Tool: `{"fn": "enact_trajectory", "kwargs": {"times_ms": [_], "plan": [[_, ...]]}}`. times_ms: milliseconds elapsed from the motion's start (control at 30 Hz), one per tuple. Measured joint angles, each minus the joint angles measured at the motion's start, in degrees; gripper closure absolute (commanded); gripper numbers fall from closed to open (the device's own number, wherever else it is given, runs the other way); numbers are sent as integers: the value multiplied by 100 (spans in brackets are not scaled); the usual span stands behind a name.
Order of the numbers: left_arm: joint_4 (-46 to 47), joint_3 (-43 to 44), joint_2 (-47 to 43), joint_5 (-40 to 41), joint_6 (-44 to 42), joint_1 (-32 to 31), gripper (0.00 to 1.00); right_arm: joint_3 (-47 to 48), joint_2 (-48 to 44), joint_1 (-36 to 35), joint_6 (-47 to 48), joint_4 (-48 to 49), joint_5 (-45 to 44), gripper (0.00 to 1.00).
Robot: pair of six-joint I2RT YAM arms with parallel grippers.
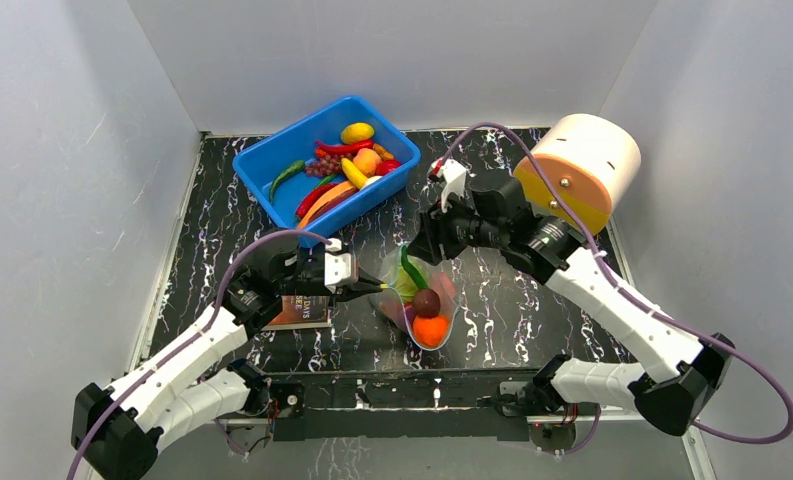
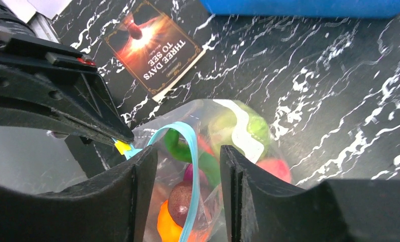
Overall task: Place the food in the zip-top bag and seal the zipper
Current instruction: Zip the zipper food storage bag at the center of the board.
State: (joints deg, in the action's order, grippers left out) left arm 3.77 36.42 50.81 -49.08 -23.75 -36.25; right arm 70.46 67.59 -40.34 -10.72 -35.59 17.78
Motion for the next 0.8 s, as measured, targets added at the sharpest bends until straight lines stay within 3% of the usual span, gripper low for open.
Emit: {"fn": "enact_trajectory", "kwargs": {"times_ms": [367,800], "plan": [[-39,417,15,35,492,-4,100,238,-485,-61,1099,334,522,49],[-92,612,24,11,780,-15,100,-79,-553,-966,2546,586,1005,51]]}}
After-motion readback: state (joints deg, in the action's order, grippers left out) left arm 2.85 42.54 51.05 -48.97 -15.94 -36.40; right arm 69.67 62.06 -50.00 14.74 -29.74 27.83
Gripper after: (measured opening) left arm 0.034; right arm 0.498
